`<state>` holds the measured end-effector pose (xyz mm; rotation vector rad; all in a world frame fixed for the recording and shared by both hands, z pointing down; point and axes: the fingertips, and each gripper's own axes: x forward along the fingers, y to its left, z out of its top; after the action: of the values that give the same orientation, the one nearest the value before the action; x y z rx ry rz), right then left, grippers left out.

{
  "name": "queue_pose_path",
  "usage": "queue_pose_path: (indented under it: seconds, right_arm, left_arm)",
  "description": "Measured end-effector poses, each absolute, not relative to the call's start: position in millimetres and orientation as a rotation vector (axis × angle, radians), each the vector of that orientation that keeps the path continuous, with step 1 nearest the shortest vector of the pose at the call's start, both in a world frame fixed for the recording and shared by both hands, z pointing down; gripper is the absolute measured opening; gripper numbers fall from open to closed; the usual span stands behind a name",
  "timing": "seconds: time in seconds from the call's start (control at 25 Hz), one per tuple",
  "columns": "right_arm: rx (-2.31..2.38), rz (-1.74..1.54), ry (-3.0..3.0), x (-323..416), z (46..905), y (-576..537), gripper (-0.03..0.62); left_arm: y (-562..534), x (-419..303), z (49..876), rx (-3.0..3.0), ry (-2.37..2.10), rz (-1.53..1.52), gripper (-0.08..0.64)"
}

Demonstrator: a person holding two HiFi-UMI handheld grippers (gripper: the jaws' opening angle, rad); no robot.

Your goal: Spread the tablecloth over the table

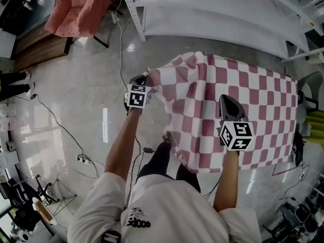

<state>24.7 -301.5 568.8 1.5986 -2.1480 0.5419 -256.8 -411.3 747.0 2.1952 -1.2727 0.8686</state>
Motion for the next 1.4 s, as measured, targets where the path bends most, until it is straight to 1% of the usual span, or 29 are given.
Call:
queue_pose_path:
  seconds: [0.28, 0.52, 0.56, 0.68, 0.84, 0.96, 1.08, 1.24, 1.4]
  right_arm:
    - [1.555, 0.545, -2.138, -1, 586, -316, 0.015]
    - [1.528, 0.534, -2.130, -11, 588, -319, 0.015]
    - [1.525, 0.530, -2.130, -12, 587, -319, 0.015]
    - [1.520, 0.515, -2.130, -12, 583, -318, 0.015]
    - [1.531, 0.497, -2.132, -4, 575, -316, 0.015]
    - [1.551, 0.486, -2.132, 3, 566, -310, 0.015]
    - [1.583, 0.475, -2.135, 11, 554, -304, 0.015]
    - [1.634, 0.444, -2.132, 28, 532, -293, 0.015]
    - [1.700, 0.380, -2.122, 55, 499, -278, 0.015]
  left_arm:
    - [-420, -323, 787, 2.096, -1.346, 0.937, 0.029]
    - [-421, -328, 796, 2.107, -1.311, 0.972, 0.031]
    - [-418, -327, 801, 2.092, -1.293, 0.987, 0.040]
    - [-407, -328, 814, 2.043, -1.255, 1.040, 0.128]
    - [-400, -331, 816, 2.020, -1.273, 1.062, 0.181]
    - [-401, -322, 802, 2.052, -1.277, 1.042, 0.169]
    - [-405, -301, 778, 2.117, -1.252, 0.983, 0.133]
    - [-405, -254, 732, 2.230, -1.187, 0.885, 0.055]
    - [-396, -202, 672, 2.377, -1.122, 0.792, 0.037]
